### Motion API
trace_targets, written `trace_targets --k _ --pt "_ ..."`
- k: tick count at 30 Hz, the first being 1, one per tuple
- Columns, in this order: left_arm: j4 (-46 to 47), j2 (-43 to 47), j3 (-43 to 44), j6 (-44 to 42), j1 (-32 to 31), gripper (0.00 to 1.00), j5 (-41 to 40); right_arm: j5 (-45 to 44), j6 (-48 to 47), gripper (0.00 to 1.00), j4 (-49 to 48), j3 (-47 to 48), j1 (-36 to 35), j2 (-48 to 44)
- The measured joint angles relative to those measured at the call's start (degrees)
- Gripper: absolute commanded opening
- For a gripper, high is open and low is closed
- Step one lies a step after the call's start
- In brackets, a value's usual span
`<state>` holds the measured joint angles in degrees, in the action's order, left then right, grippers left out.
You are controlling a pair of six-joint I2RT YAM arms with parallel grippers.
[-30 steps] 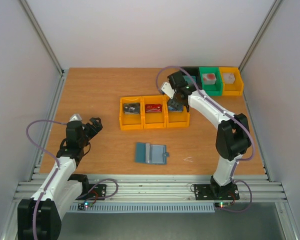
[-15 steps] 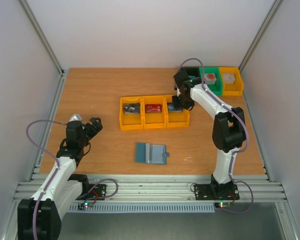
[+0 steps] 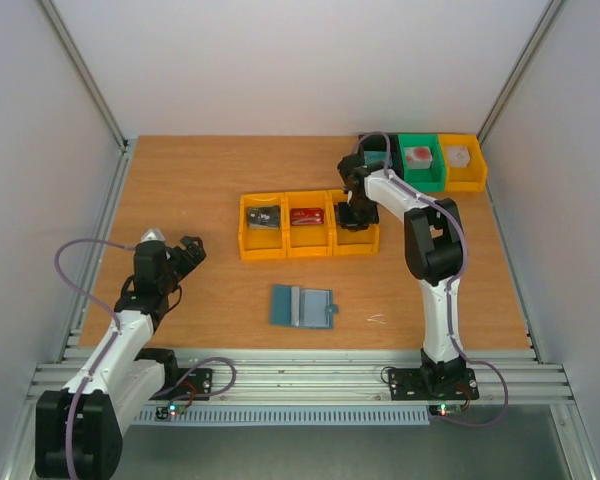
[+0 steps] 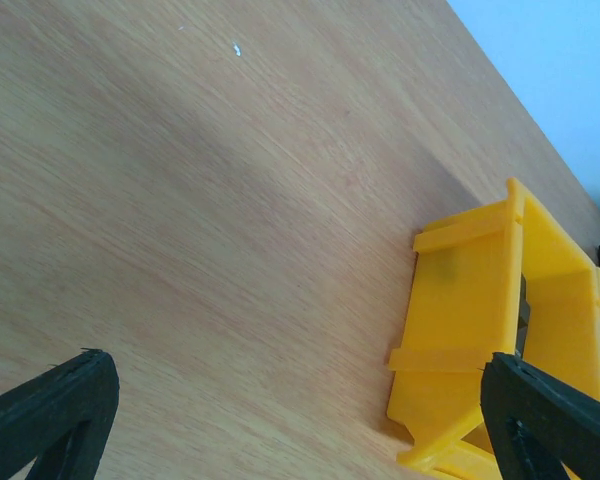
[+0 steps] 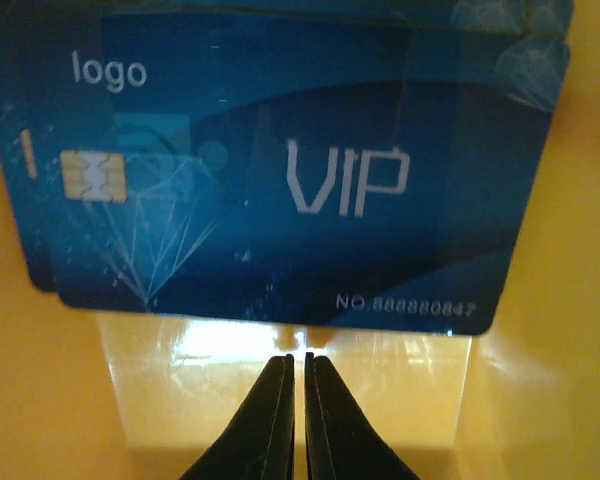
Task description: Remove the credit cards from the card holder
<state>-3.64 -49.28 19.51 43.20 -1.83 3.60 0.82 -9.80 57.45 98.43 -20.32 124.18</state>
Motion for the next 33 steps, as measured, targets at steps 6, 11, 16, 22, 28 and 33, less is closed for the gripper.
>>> trace_targets --k 6,11,16,22,28,33 --pt "0.0 -0.7 0.0 -0.2 0.0 0.99 -0.1 -2.4 1.1 0.06 -0.5 1.5 0.0 2.1" --pt "0.1 -1.1 0.2 -0.3 0.0 0.99 -0.2 -5.3 2.0 0.06 -2.1 2.9 0.0 2.7" --pt "0.1 -1.1 0.2 -0.5 0.0 0.99 -0.2 -6.3 3.5 0.06 -6.1 1.4 0.0 2.6" --pt "0.1 -1.0 0.3 -0.5 0.0 0.99 -0.2 -6.4 5.9 0.06 -10.1 -0.5 0.0 2.4" --pt "0.1 -0.8 0.3 -0.7 0.0 0.99 -0.2 -6.6 8.0 0.06 -13.7 -5.0 0.0 -1.6" --pt "0.1 -0.4 0.5 -1.7 0.0 0.99 0.1 -7.6 9.8 0.08 -14.9 -9.8 -0.3 -10.8"
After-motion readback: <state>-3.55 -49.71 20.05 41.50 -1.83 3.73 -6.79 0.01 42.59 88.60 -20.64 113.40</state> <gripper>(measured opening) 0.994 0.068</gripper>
